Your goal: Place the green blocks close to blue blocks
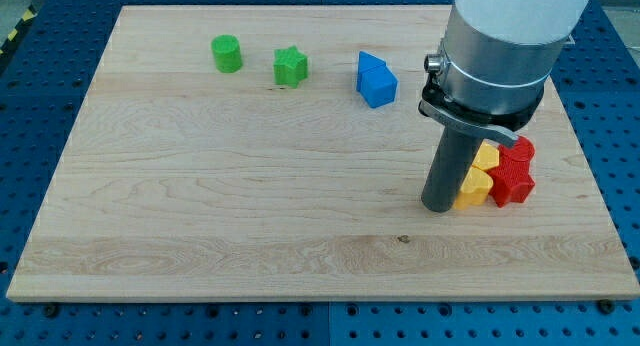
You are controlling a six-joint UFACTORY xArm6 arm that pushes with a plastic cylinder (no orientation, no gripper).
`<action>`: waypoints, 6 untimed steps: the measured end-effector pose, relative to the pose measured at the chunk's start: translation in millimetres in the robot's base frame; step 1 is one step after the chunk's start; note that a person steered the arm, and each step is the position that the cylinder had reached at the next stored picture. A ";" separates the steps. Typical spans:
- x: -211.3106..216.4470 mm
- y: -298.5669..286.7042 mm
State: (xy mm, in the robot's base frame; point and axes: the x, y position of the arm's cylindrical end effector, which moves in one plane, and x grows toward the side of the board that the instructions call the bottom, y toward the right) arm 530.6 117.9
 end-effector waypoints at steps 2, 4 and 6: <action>1.1 0.0; -42.1 -97.7; -100.6 -131.0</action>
State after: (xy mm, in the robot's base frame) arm 430.1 -13.1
